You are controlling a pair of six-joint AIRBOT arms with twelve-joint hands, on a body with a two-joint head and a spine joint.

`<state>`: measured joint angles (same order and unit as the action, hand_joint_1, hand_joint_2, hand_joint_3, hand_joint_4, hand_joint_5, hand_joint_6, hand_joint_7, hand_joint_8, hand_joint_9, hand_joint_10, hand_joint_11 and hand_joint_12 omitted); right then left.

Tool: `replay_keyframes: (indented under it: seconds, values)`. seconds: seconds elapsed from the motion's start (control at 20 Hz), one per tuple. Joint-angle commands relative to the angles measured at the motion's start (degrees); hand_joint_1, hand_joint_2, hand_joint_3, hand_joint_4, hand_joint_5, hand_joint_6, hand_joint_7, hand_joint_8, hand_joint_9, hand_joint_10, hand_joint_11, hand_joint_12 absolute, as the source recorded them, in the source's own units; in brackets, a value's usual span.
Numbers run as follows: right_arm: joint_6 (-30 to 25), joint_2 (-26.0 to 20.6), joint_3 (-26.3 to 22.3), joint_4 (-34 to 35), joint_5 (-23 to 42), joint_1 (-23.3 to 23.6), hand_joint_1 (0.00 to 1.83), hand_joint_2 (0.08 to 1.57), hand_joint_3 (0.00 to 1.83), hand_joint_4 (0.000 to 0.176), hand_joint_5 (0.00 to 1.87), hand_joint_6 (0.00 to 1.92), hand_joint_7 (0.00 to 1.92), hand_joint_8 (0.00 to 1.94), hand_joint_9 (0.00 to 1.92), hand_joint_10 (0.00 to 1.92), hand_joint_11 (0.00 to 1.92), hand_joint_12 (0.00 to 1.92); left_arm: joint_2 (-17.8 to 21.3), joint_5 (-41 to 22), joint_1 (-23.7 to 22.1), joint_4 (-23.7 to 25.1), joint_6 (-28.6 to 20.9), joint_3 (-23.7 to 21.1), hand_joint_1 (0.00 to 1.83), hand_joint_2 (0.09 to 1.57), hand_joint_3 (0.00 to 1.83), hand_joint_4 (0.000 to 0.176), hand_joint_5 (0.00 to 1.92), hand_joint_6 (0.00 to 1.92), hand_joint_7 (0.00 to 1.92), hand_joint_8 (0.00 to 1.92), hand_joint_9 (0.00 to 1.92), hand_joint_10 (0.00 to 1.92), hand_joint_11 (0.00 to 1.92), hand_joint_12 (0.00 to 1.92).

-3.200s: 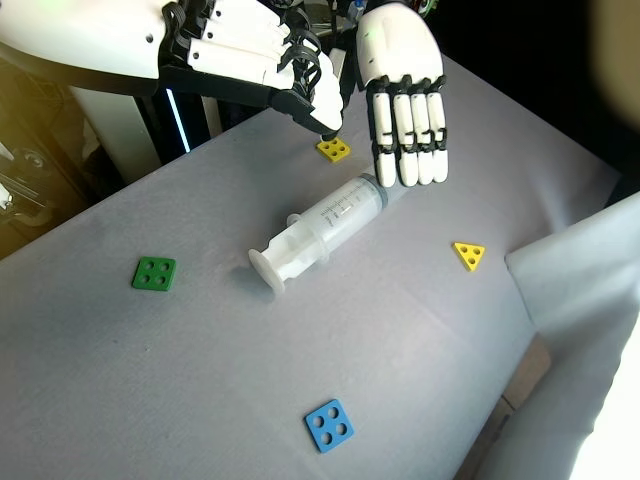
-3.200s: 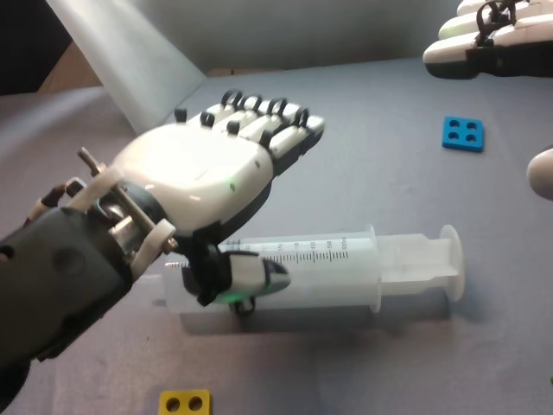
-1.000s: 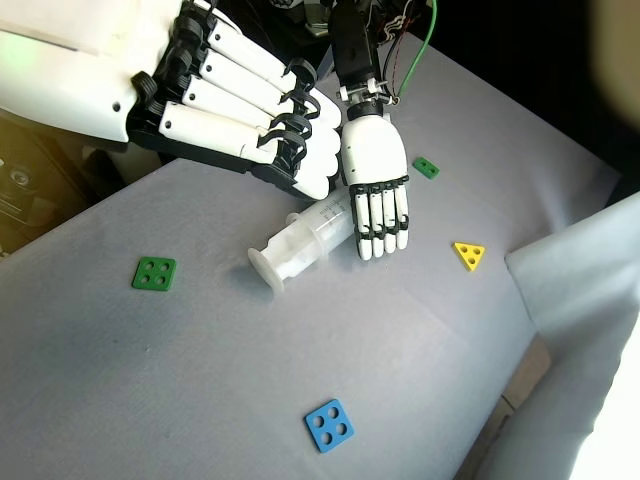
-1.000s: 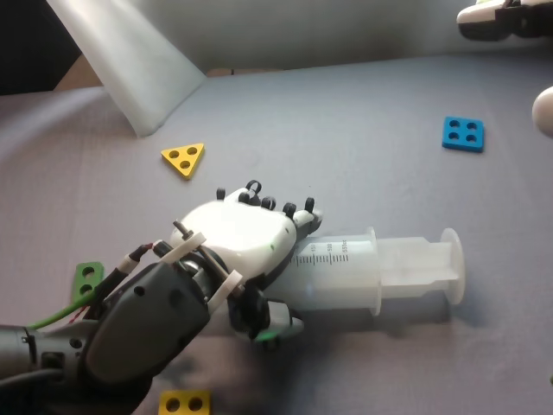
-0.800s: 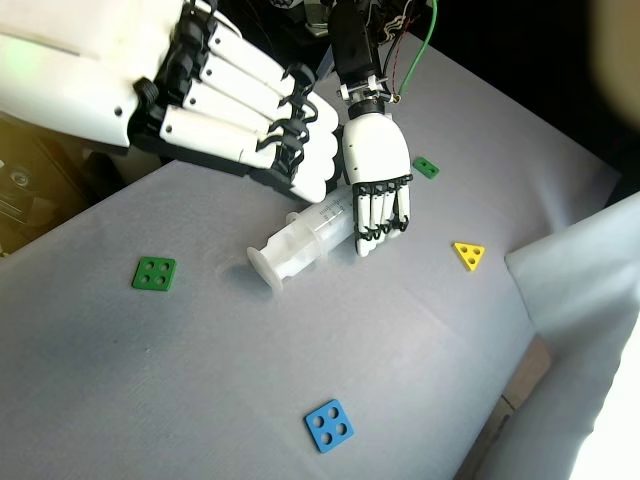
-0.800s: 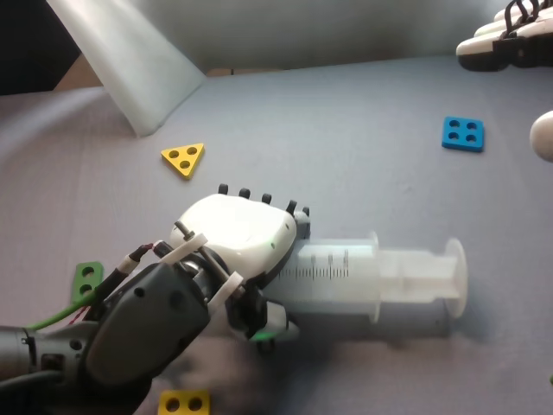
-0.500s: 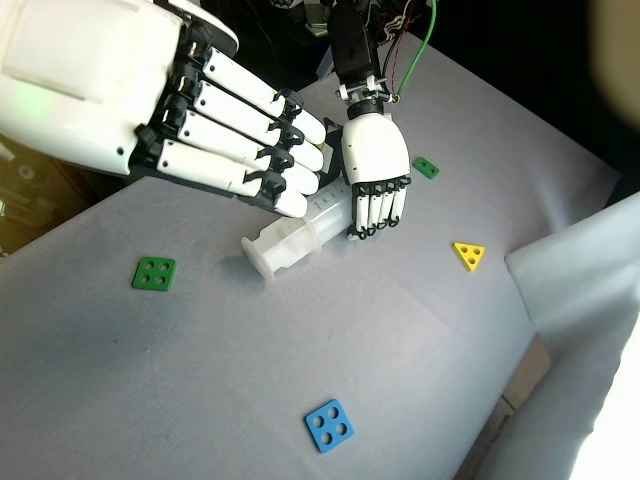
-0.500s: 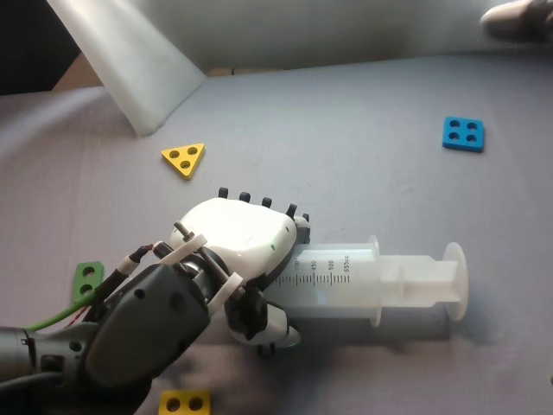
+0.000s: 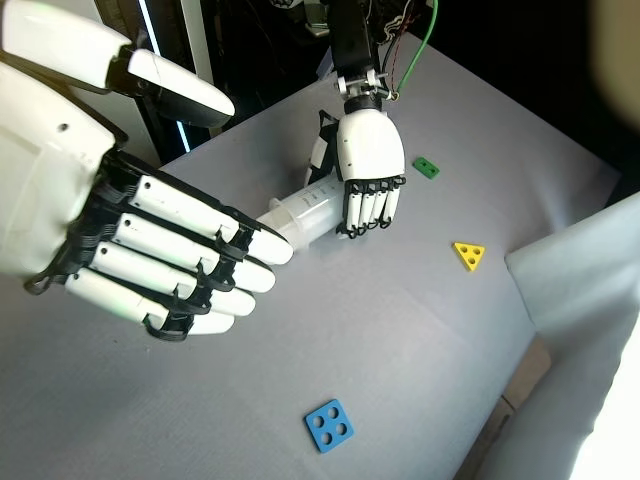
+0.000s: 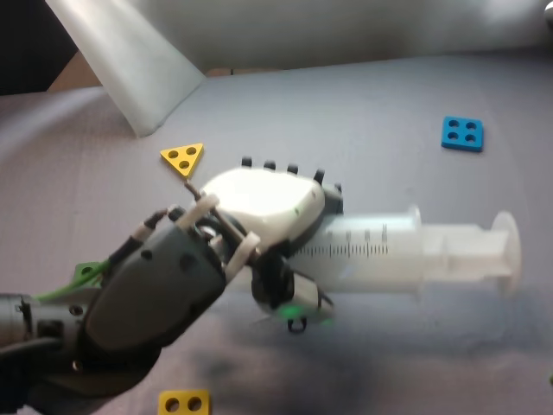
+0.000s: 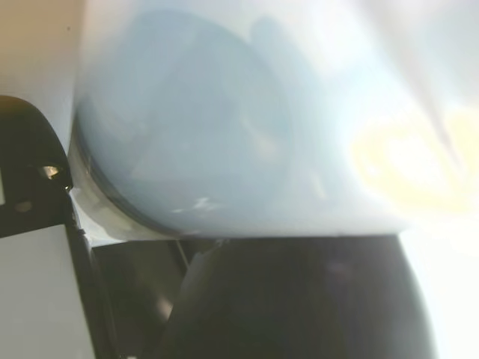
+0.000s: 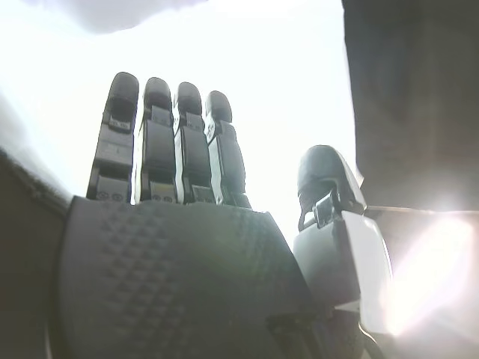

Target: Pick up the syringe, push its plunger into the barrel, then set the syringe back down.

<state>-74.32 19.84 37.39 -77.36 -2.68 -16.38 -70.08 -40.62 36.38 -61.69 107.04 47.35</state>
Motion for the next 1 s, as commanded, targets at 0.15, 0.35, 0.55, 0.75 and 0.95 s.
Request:
replay_keyframes:
  seconds: [0.15,0.35,0.55,0.75,0.95]
  values:
    - [-9.74,-0.05,-0.07,0.32,-4.28,-1.10,0.00,1.31,0.00,0.000,0.19,0.00,0.16,0.00,0.13,0.00,0.00,0.33,1.89,-3.70,-3.75,1.01,0.58,-1.51,1.35,1.20,0.00,0.000,0.78,1.06,0.83,1.34,0.72,1.49,0.53,1.27]
    - [-18.94,-0.05,-0.27,0.33,-7.15,-2.09,0.00,1.30,0.00,0.000,0.14,0.00,0.12,0.00,0.08,0.00,0.00,0.19,3.80,-2.96,-6.23,-0.15,1.51,-2.28,1.35,1.20,0.00,0.000,0.77,1.08,0.83,1.34,0.71,1.48,0.51,1.27]
    - [-20.63,-0.07,-2.34,3.64,-9.90,-4.69,0.00,1.29,0.00,0.000,0.13,0.00,0.10,0.00,0.06,0.00,0.00,0.13,4.67,-1.42,-8.50,-1.59,2.55,-2.21,1.35,1.19,0.00,0.000,0.80,1.04,0.84,1.33,0.73,1.46,0.54,1.24]
    - [-20.63,-0.03,-3.30,7.49,-12.57,-5.56,0.00,1.29,0.00,0.000,0.14,0.00,0.10,0.00,0.06,0.00,0.00,0.14,5.27,-0.71,-9.84,-2.65,3.09,-2.01,1.35,1.20,0.00,0.000,0.79,1.04,0.82,1.36,0.71,1.49,0.54,1.24]
    - [-20.33,0.81,-3.64,13.09,-12.55,-7.07,0.00,1.28,0.00,0.000,0.15,0.01,0.12,0.00,0.08,0.01,0.00,0.17,5.42,0.23,-10.67,-3.20,3.55,-1.96,1.35,1.20,0.00,0.000,0.79,1.05,0.81,1.38,0.72,1.47,0.55,1.24]
